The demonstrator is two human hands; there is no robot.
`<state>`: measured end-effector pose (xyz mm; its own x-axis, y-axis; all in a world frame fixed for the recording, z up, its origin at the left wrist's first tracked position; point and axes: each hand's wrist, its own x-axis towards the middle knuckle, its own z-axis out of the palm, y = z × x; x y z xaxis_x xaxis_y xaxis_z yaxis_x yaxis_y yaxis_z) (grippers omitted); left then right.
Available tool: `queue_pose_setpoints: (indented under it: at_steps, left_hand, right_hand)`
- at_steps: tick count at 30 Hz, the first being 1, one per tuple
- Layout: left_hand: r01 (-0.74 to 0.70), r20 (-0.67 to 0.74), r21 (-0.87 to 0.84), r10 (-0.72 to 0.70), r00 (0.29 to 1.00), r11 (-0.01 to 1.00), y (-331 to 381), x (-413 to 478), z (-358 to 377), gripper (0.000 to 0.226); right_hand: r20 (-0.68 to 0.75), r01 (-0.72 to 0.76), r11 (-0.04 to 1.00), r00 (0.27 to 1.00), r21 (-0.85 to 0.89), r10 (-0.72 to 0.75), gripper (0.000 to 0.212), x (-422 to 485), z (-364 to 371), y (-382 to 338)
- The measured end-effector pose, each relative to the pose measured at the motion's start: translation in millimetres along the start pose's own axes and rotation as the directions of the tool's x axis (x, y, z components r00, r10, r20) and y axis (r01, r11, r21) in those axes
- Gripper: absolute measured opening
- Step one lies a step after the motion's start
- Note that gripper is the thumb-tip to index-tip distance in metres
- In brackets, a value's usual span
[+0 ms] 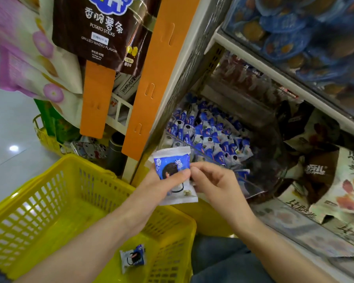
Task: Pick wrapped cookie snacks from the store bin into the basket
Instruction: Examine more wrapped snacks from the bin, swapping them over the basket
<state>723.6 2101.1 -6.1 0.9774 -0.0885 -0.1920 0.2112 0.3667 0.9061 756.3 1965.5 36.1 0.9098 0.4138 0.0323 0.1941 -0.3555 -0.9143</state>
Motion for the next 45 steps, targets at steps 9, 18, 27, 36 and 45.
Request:
queue_pose_setpoints:
  at_steps: [9,18,27,36,45]
  left_hand:
    - [-0.009,0.002,-0.075,0.009,1.000,0.997,3.0,-2.2,4.3,0.063]
    - [-0.112,-0.003,-0.146,0.113,0.994,0.983,11.2,12.7,2.3,0.034]
    - [-0.070,-0.196,-0.285,0.013,0.981,0.956,6.2,36.9,-4.0,0.013]
    - [-0.069,-0.184,-0.327,0.008,0.983,0.943,8.8,46.0,-7.5,0.010]
    - [-0.093,-0.174,-0.322,0.037,0.984,0.942,20.5,46.2,-16.4,0.016]
  right_hand:
    - [-0.151,-0.169,0.981,0.976,-0.090,0.155,0.047,4.2,-8.0,-2.7]
    - [-0.217,-0.254,0.963,0.949,-0.093,0.230,0.011,23.3,-37.7,-13.9]
    - [-0.503,-0.262,0.944,0.854,-0.202,0.129,0.023,145.5,-56.9,-3.2]
    - [-0.413,-0.307,0.790,0.908,-0.531,0.075,0.032,193.7,-37.1,28.2]
    - [-0.215,-0.306,0.739,0.952,-0.600,0.219,0.026,209.6,-43.5,25.9]
